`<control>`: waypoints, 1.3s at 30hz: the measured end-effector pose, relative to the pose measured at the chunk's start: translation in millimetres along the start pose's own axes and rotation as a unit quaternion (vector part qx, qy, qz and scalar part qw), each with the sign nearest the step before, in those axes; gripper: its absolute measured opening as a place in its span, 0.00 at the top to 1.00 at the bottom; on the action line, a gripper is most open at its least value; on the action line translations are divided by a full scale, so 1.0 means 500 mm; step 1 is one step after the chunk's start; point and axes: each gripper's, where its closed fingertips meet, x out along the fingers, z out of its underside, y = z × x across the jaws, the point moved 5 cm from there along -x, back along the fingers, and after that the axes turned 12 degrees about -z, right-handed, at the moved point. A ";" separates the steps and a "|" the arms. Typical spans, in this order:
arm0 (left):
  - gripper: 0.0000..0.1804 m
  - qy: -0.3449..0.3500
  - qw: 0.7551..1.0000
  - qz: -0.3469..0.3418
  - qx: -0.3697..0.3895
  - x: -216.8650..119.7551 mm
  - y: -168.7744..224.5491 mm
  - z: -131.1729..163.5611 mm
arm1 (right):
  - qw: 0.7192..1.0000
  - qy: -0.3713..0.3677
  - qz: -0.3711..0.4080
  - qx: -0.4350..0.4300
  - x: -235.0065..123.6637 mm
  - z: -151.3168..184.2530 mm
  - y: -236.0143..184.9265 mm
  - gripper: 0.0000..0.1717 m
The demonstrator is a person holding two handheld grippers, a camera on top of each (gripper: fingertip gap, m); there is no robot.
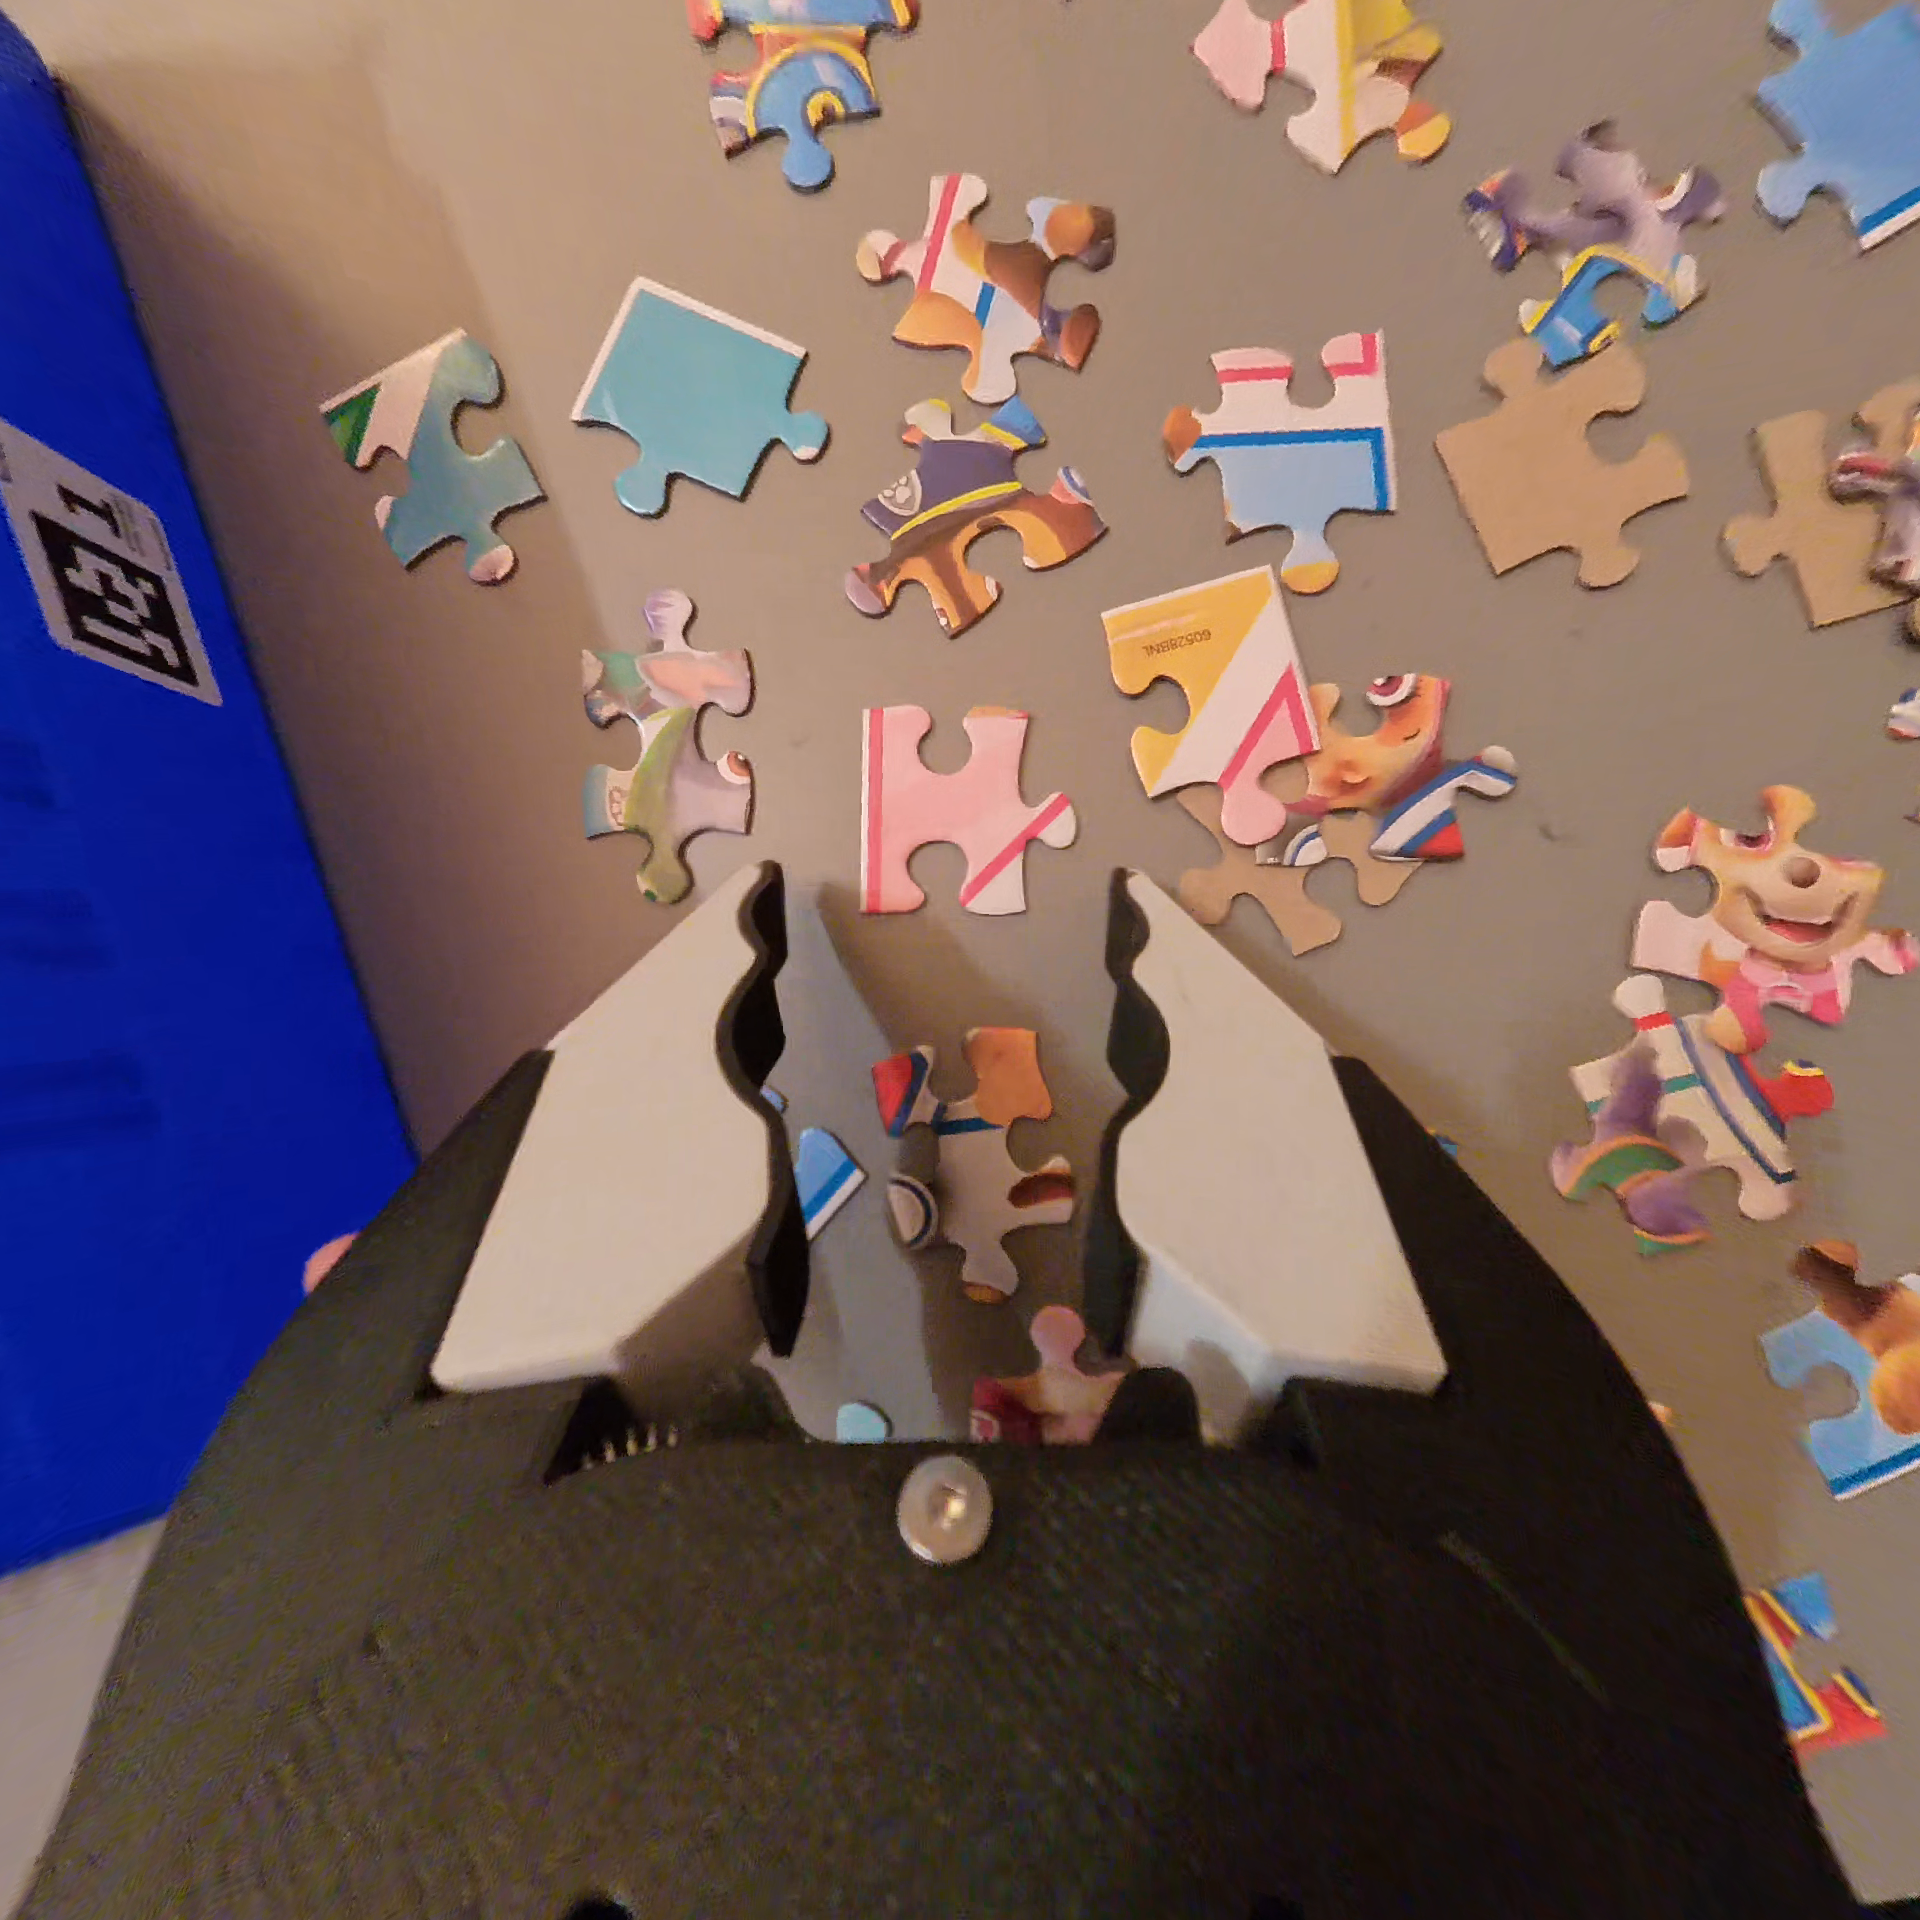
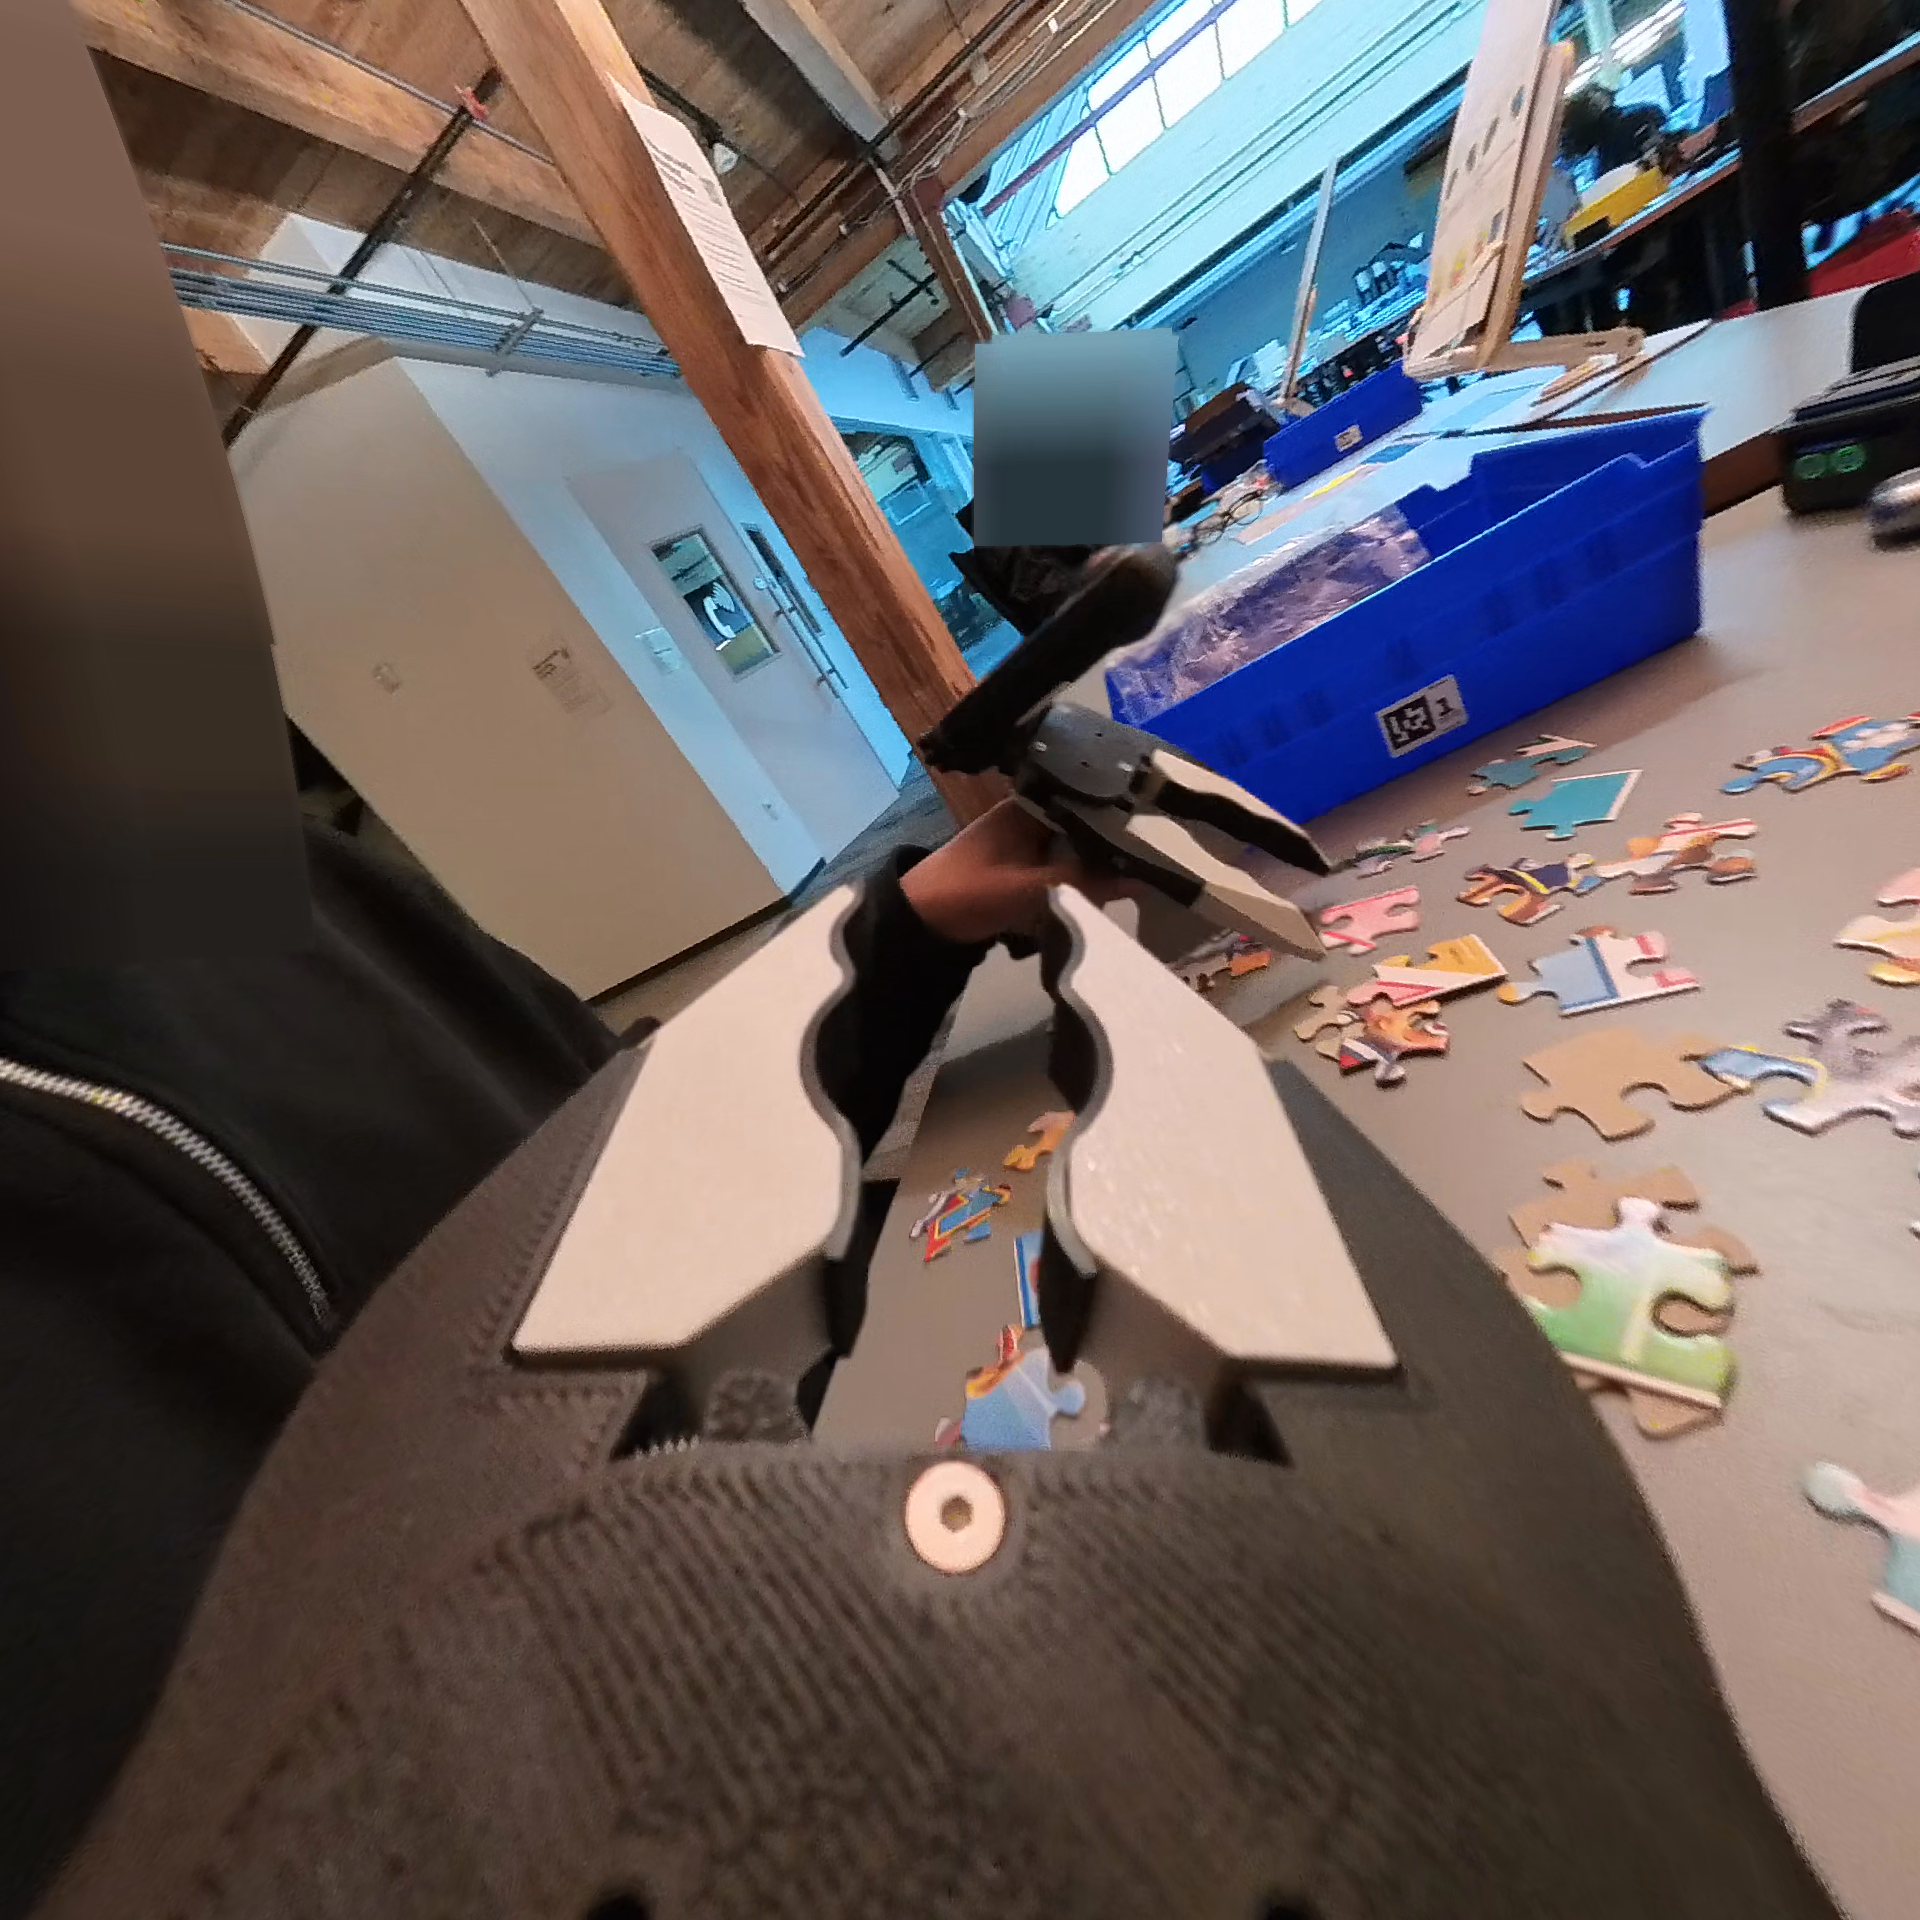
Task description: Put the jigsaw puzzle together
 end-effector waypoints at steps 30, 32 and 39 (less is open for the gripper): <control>1.00 0.026 0.993 0.097 0.059 -0.096 0.095 0.007 | 0.999 0.039 -0.018 0.014 -0.022 0.024 -0.021 0.83; 1.00 0.028 0.993 0.097 0.056 -0.108 0.089 0.007 | 0.999 0.031 -0.023 0.014 -0.007 0.028 -0.019 0.83; 0.76 -0.007 0.988 0.138 0.067 -0.081 0.105 0.043 | 0.999 0.027 -0.036 0.019 0.015 0.036 -0.020 0.83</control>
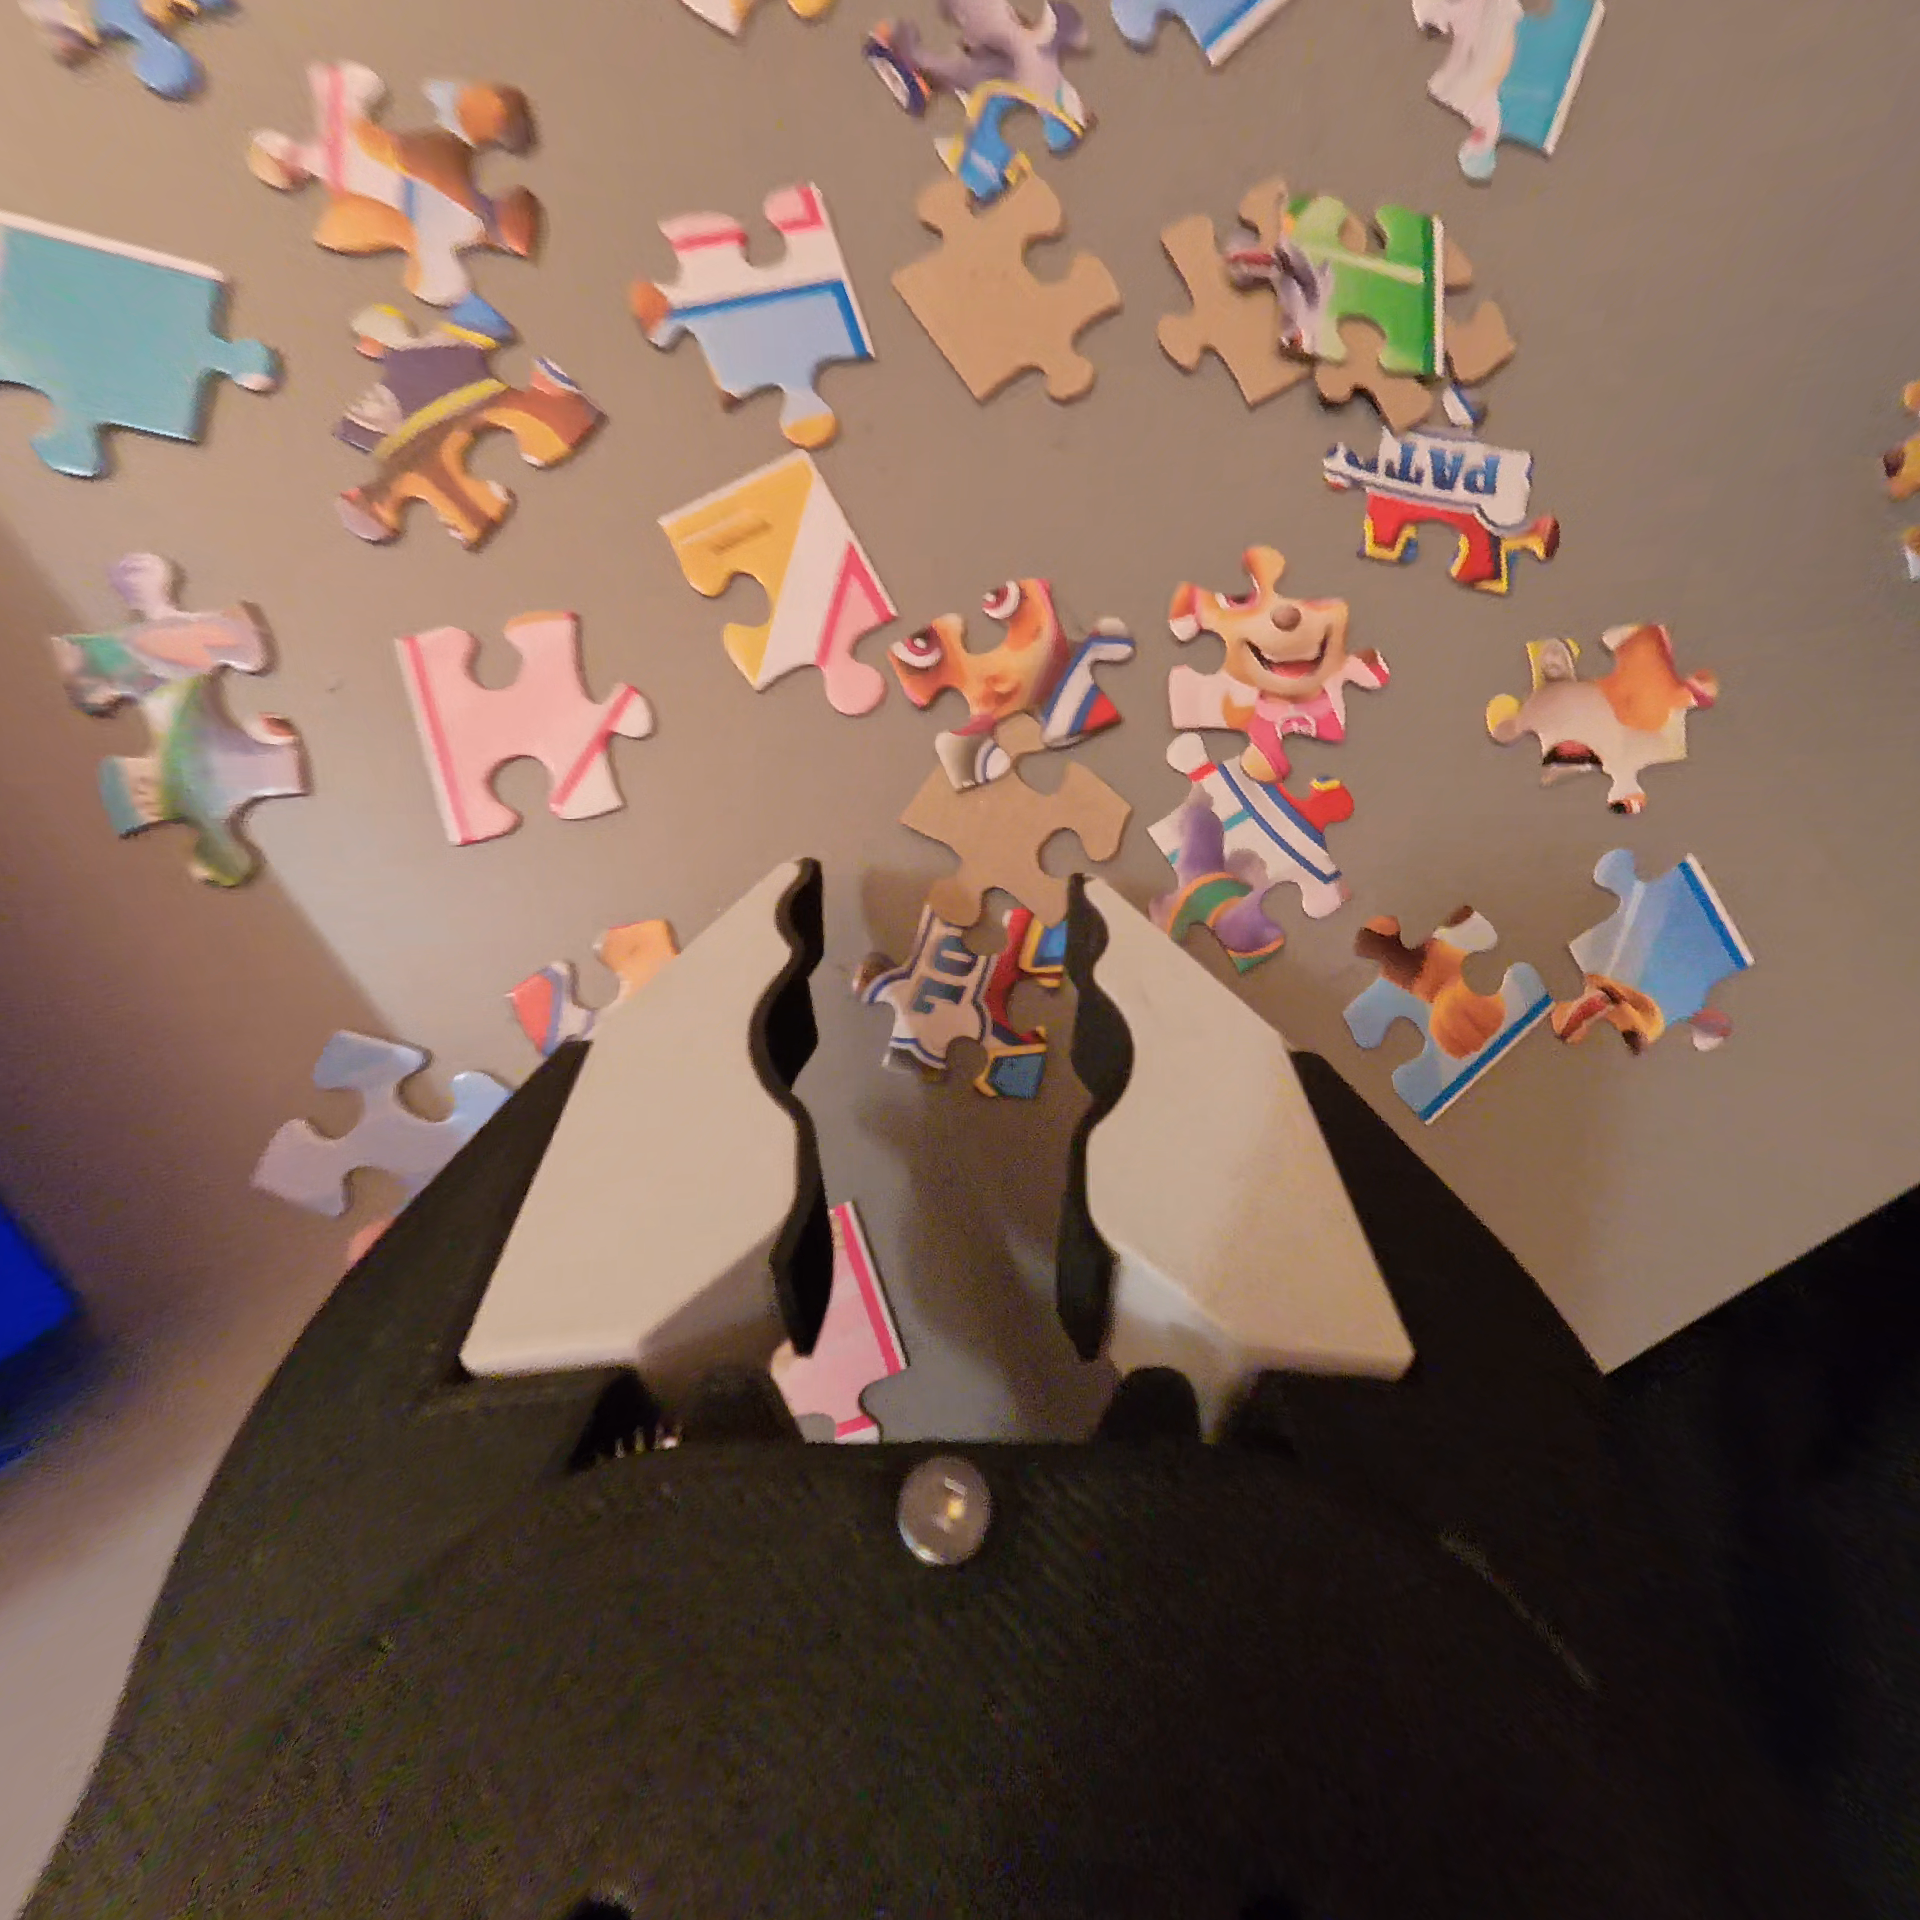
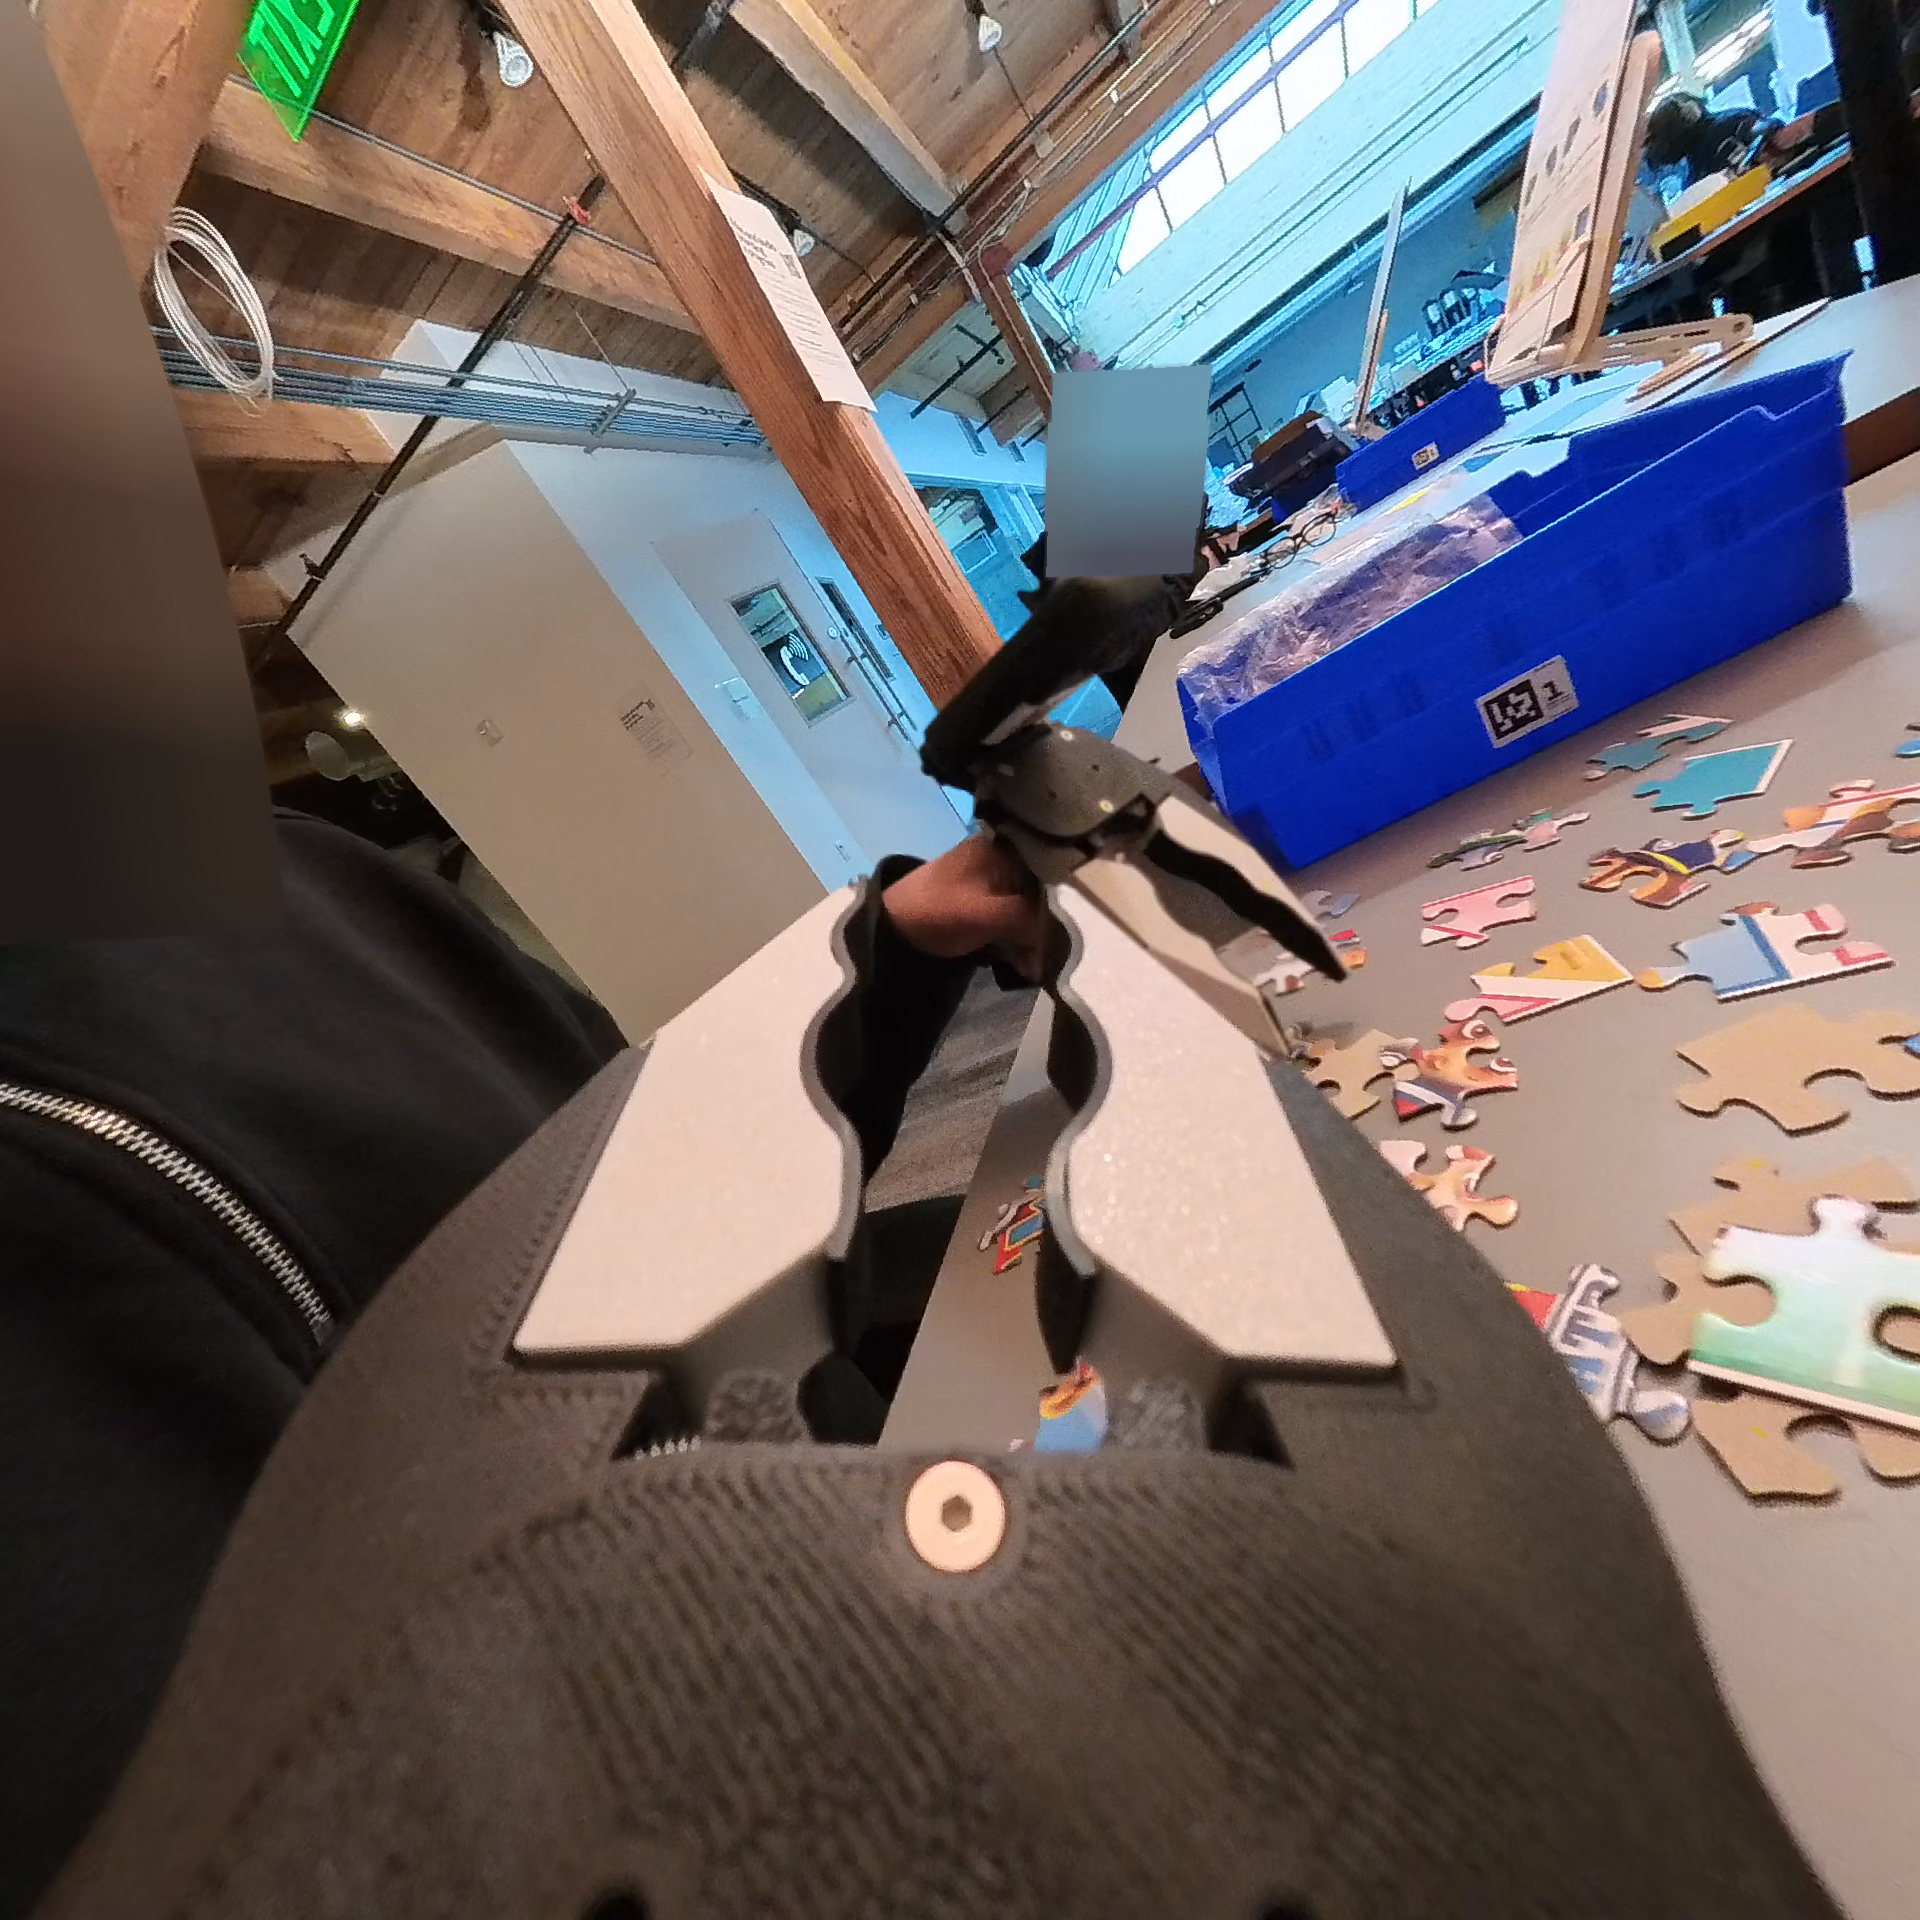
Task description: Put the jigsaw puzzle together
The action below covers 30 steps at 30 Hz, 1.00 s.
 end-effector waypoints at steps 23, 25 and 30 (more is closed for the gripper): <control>0.87 0.037 0.999 -0.004 -0.005 -0.071 0.003 0.005 | 0.996 -0.055 0.047 -0.044 0.013 0.015 0.009 0.83; 0.87 0.040 0.999 0.003 -0.001 -0.087 0.007 0.007 | 0.987 -0.111 0.074 -0.092 0.031 0.028 0.014 0.82; 0.87 0.055 0.996 0.074 0.008 -0.111 0.049 -0.002 | 0.894 -0.286 0.161 -0.304 0.078 0.067 0.030 0.81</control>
